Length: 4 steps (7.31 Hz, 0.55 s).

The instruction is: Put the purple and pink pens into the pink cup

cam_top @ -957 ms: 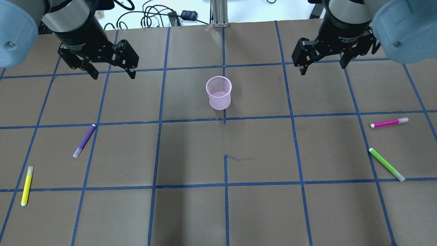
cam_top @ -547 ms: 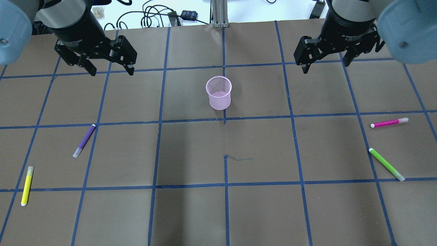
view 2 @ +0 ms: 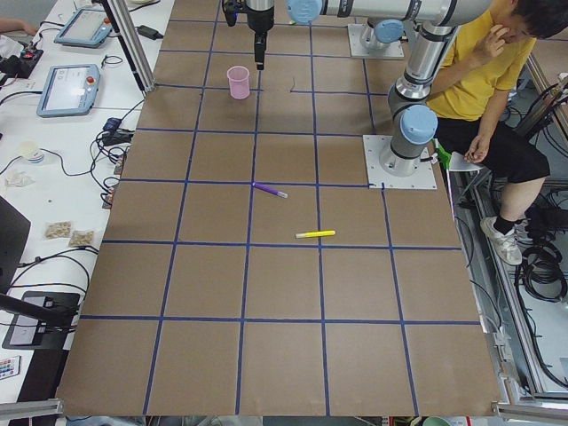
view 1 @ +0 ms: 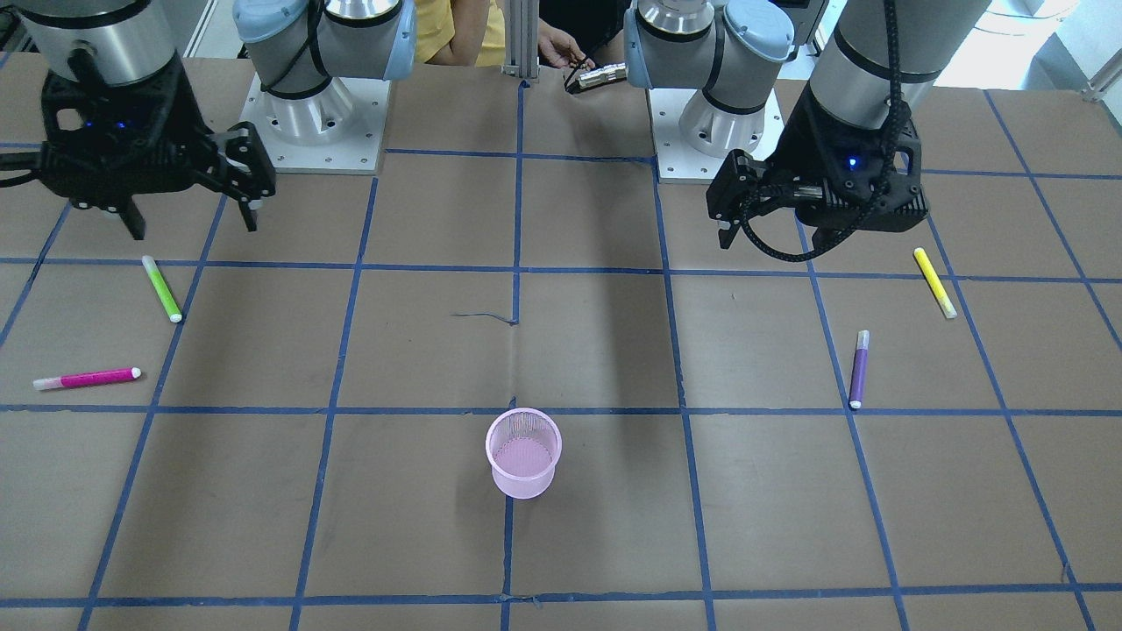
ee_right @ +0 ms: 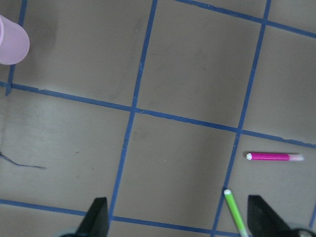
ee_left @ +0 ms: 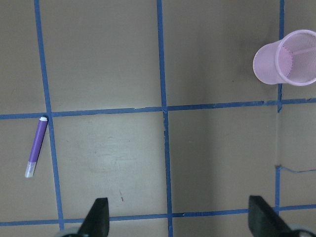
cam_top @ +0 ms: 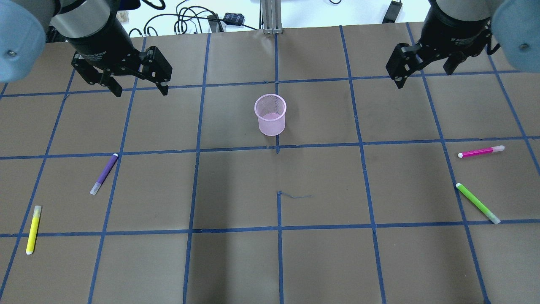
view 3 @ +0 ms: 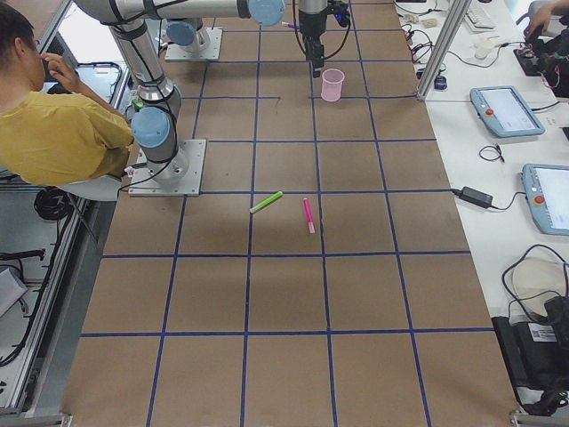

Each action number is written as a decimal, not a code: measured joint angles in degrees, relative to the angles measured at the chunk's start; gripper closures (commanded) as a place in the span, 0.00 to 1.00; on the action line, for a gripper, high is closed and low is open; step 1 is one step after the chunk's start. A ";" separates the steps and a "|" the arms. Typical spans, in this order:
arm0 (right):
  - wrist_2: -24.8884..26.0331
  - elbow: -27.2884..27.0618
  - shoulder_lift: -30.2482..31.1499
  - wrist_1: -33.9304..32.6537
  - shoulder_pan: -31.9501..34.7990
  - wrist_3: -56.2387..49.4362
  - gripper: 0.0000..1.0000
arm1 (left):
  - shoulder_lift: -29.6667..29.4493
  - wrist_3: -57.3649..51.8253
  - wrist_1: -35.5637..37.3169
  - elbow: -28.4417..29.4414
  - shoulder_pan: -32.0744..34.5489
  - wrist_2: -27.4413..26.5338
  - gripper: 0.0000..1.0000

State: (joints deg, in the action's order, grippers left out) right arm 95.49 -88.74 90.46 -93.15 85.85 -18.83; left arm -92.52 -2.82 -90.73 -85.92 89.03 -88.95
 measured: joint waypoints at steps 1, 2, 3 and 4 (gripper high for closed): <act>0.55 -0.26 0.13 0.25 -4.60 -8.87 0.00 | 0.10 0.06 0.00 -0.05 0.03 -0.02 0.00; 0.76 -0.75 0.08 0.40 -10.10 -20.08 0.00 | 0.23 0.08 -0.03 -0.09 0.06 -0.05 0.00; 0.80 -1.96 -0.06 0.17 -15.90 -32.91 0.00 | 0.15 0.09 -0.05 -0.17 0.08 -0.06 0.00; 0.63 -3.81 -0.25 -1.06 -21.13 -46.58 0.00 | -0.06 0.09 -0.02 -0.21 0.09 -0.03 0.00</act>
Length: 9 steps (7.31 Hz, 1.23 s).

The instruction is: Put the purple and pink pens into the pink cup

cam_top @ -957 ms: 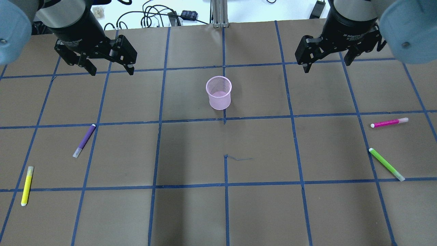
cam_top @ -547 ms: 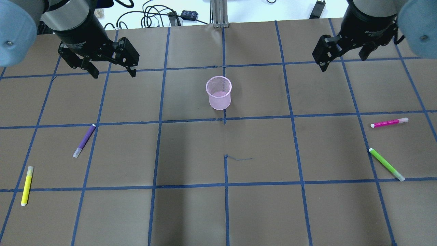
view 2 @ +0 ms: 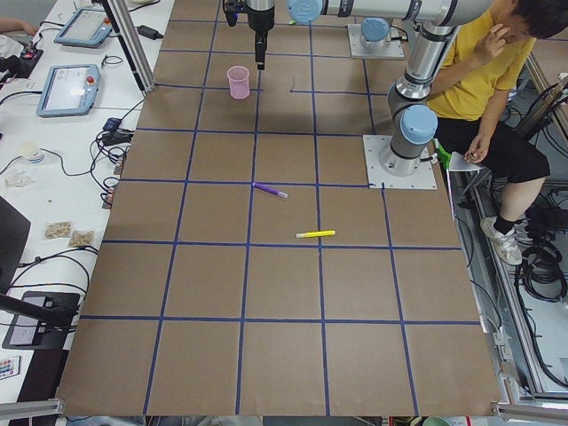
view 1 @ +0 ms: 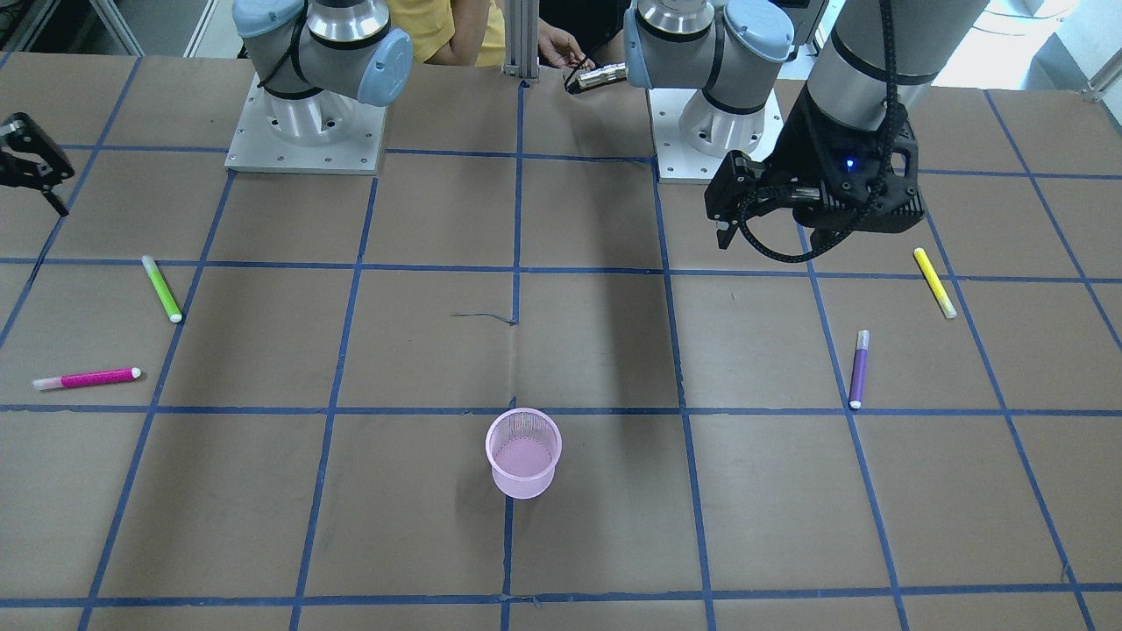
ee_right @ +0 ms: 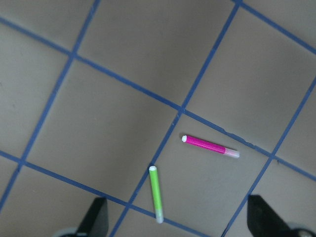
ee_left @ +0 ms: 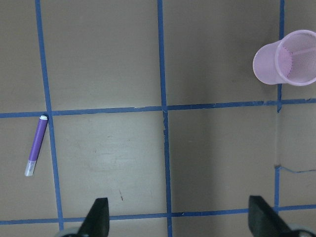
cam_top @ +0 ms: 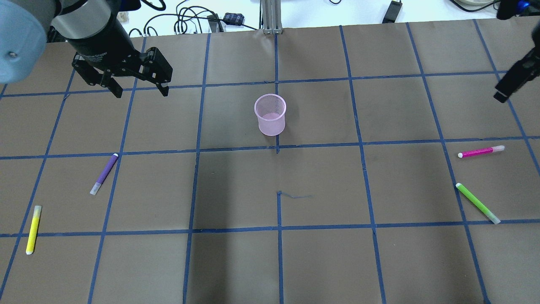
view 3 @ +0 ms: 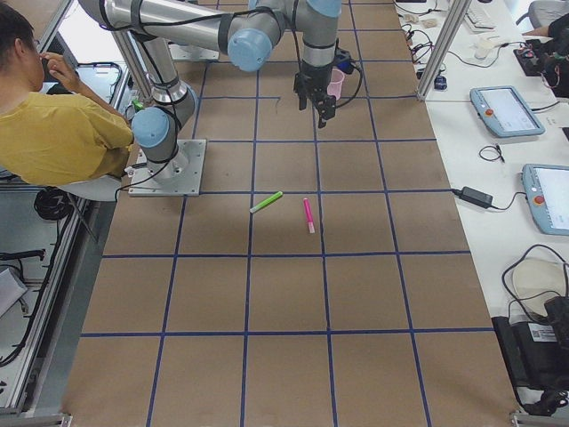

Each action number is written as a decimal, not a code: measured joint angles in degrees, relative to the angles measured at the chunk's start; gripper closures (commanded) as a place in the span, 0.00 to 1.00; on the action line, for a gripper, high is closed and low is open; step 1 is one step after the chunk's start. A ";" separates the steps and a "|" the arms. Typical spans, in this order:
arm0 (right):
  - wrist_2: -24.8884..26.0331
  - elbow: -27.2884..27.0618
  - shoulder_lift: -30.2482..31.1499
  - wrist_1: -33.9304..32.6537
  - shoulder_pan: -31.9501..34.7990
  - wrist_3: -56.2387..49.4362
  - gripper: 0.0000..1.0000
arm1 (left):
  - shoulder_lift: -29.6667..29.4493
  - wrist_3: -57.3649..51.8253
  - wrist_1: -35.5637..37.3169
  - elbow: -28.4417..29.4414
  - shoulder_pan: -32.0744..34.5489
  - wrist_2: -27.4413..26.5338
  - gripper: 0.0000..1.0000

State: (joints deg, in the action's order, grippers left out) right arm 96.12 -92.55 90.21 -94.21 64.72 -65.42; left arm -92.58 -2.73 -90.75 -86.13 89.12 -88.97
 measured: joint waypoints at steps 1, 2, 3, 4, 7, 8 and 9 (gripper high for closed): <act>-0.09 -1.89 -0.56 -3.01 -3.72 -15.16 0.00 | -0.26 0.00 0.16 0.04 0.00 0.04 0.00; -0.31 -3.58 -1.98 -7.12 -5.90 -30.08 0.00 | -0.44 0.00 0.34 0.11 -0.09 0.08 0.00; -1.29 -5.28 -3.50 -10.41 -6.97 -40.95 0.00 | -0.25 -0.01 0.41 0.17 -0.23 0.06 0.00; -3.00 -7.45 -4.42 -13.56 -7.44 -50.36 0.01 | 0.02 -0.05 0.34 0.14 -0.35 -0.02 0.00; -5.11 -16.94 -7.50 -27.57 -7.82 -71.43 0.02 | -1.30 0.05 0.26 0.02 -0.06 0.14 0.00; -5.47 -19.20 -9.45 -31.31 -7.84 -74.74 0.02 | -1.55 0.07 0.36 0.05 0.03 0.16 0.00; -5.61 -20.61 -11.37 -33.37 -7.87 -76.35 0.04 | -1.74 0.08 0.43 0.21 0.06 0.14 0.00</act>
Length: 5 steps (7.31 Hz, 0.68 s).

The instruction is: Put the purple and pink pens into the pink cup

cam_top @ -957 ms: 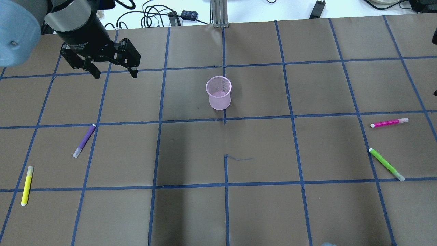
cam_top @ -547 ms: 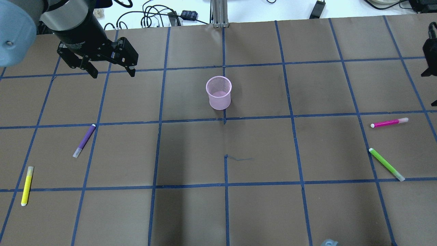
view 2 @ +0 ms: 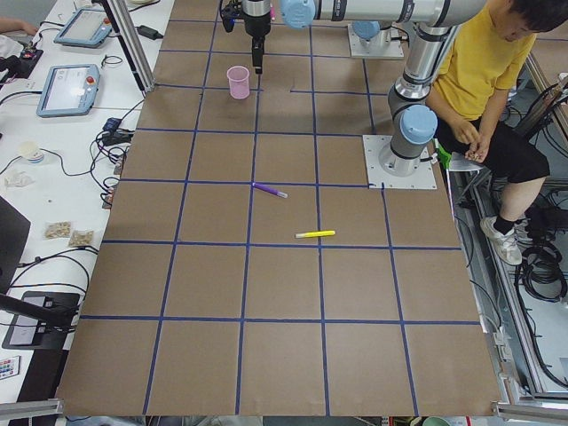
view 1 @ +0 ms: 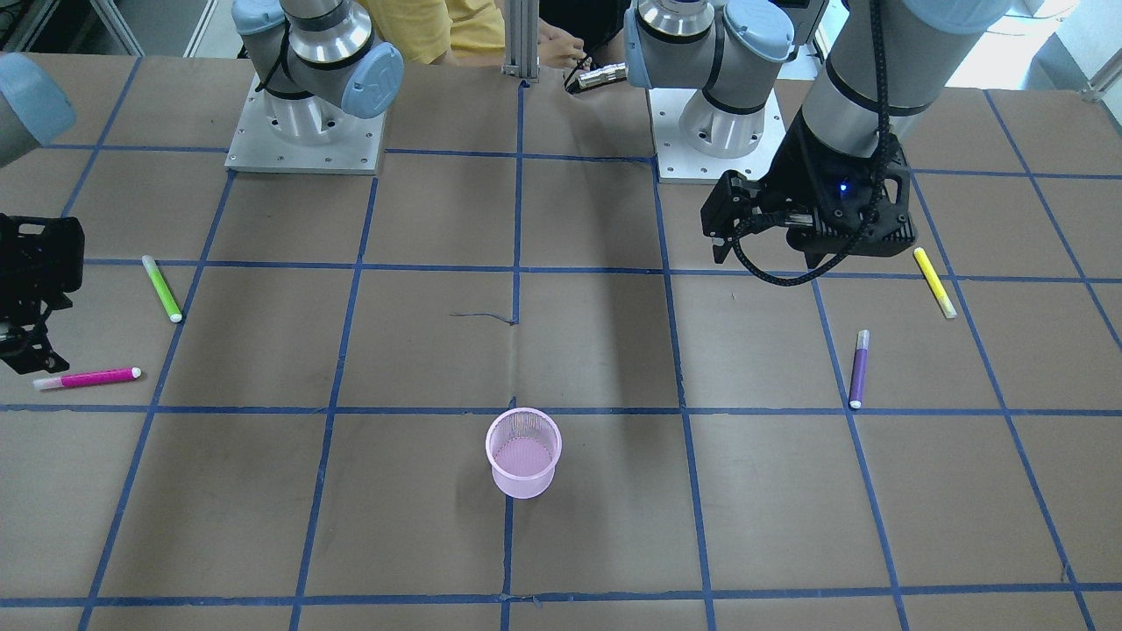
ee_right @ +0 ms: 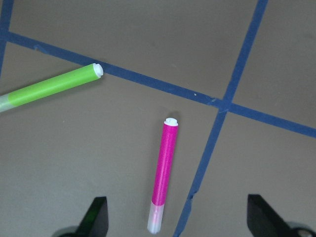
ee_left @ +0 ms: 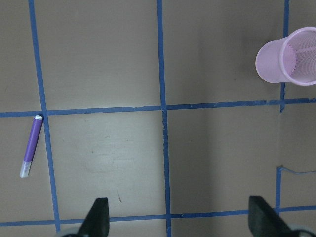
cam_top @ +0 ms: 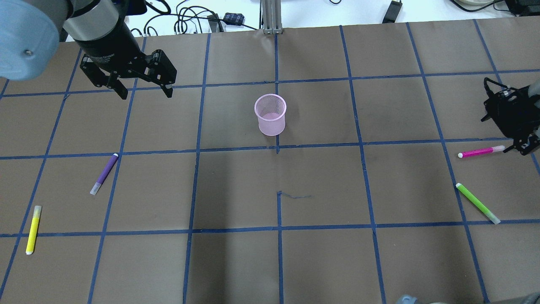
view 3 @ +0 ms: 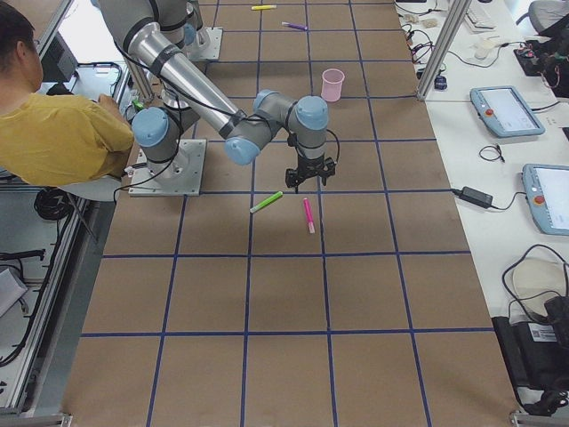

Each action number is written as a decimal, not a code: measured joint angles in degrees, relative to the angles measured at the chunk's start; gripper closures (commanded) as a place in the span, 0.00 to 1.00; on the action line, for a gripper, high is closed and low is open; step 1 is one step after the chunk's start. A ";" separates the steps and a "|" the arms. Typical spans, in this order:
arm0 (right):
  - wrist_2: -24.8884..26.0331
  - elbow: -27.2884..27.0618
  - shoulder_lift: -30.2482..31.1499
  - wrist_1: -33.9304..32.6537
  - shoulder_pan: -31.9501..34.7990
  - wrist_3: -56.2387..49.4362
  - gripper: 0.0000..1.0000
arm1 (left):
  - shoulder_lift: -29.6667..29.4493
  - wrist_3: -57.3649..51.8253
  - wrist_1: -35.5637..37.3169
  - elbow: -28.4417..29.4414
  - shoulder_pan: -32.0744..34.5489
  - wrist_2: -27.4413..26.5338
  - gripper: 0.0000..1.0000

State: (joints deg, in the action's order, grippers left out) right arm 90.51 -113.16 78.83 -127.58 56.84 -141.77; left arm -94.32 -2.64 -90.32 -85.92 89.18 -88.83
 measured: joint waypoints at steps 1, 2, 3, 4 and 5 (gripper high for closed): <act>-0.04 -0.57 -1.39 -0.90 -0.11 -0.27 0.04 | -0.02 0.00 0.04 0.33 0.02 0.00 0.00; 0.01 -0.75 -2.54 -1.64 -0.23 0.34 0.04 | 0.03 -0.01 0.04 0.56 -0.02 0.00 0.00; 0.11 -0.95 -3.83 -2.52 -0.28 1.13 0.04 | 0.00 -0.09 0.04 0.41 -0.20 -0.03 0.00; 0.09 -1.12 -4.98 -3.04 -0.31 1.42 0.04 | -0.61 -0.57 0.12 -0.07 -0.42 -0.09 0.00; -0.02 -1.33 -5.79 -3.62 -0.32 1.45 0.05 | -2.49 -1.68 0.51 -0.80 -0.61 -0.42 0.00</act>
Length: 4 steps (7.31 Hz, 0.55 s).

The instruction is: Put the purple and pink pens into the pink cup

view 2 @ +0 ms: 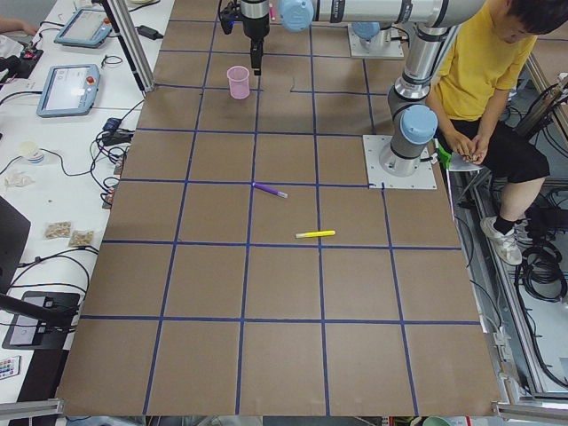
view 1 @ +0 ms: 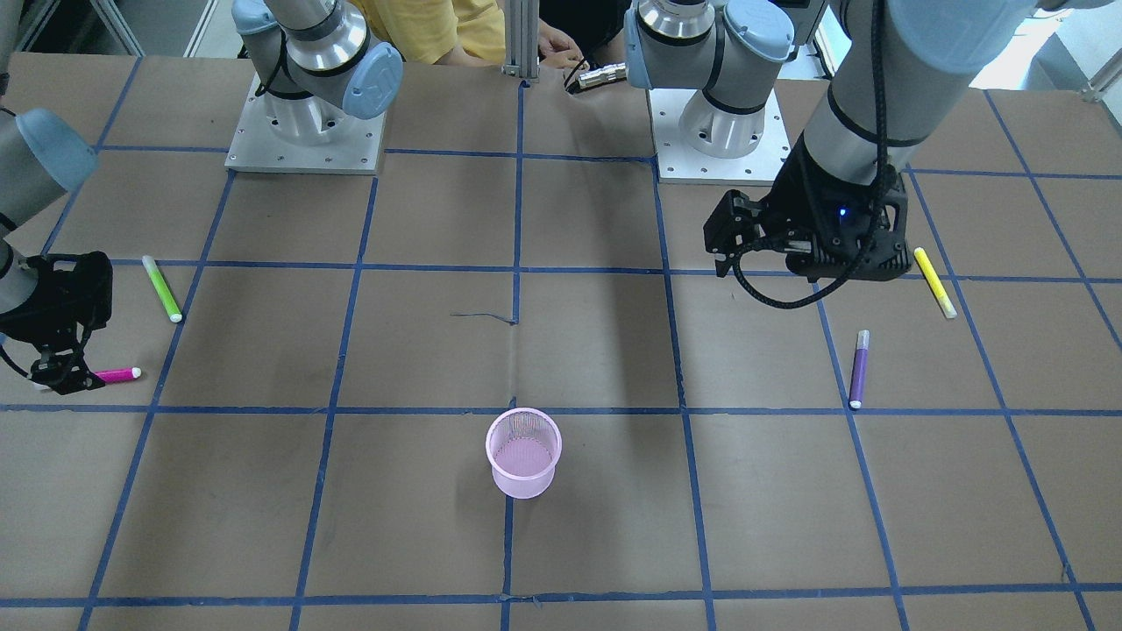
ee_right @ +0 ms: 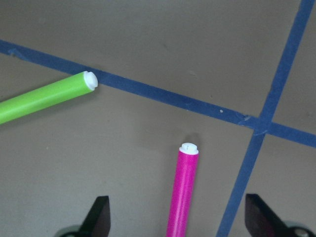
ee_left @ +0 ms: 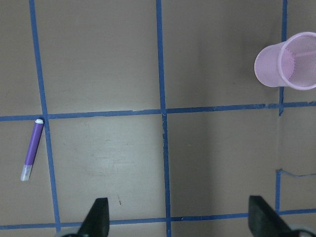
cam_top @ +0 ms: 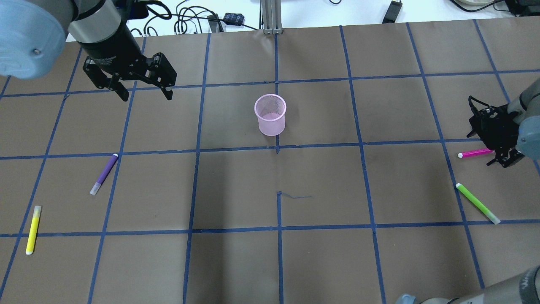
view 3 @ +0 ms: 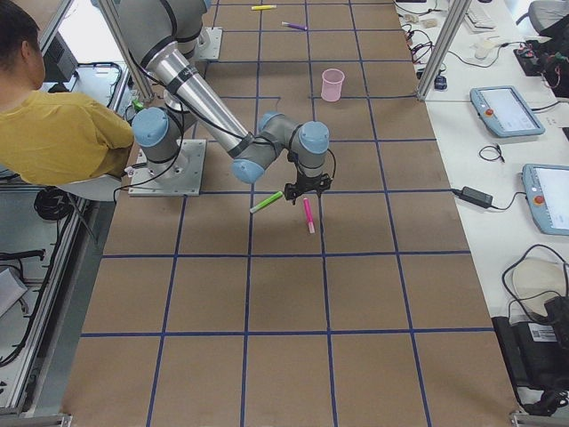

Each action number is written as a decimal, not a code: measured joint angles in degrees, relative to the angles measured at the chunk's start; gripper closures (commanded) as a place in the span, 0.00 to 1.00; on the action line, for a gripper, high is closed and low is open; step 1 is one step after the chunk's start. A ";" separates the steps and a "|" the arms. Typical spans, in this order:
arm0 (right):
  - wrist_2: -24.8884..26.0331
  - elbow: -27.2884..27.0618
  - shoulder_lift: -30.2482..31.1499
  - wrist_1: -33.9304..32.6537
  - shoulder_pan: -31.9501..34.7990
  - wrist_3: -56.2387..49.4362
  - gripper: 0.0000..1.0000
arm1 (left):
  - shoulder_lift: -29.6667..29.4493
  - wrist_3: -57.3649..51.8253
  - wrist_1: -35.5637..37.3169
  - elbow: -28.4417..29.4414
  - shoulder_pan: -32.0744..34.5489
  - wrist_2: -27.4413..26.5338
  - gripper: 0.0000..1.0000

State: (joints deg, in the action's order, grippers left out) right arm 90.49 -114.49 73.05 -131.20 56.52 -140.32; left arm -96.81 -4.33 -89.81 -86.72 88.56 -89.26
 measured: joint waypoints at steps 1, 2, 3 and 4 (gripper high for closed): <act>-0.06 -0.13 -0.86 -1.31 -0.03 0.07 0.05 | -2.96 -2.11 1.29 -0.79 -0.35 -1.61 0.00; -0.08 -0.17 -2.13 -3.05 -0.06 0.19 0.05 | -6.51 -6.00 2.82 -1.33 -1.55 -5.49 0.00; -0.11 -0.29 -3.18 -4.22 -0.14 0.29 0.11 | -10.13 -11.13 4.24 -1.67 -3.99 -9.88 0.00; -0.27 -0.74 -3.76 -5.07 -0.31 0.30 0.20 | -13.79 -16.96 6.40 -2.26 -7.29 -12.89 0.00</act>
State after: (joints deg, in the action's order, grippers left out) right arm 90.22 -115.23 69.29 -136.27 56.21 -140.01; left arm -110.60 -21.29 -83.40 -88.98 81.28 -102.15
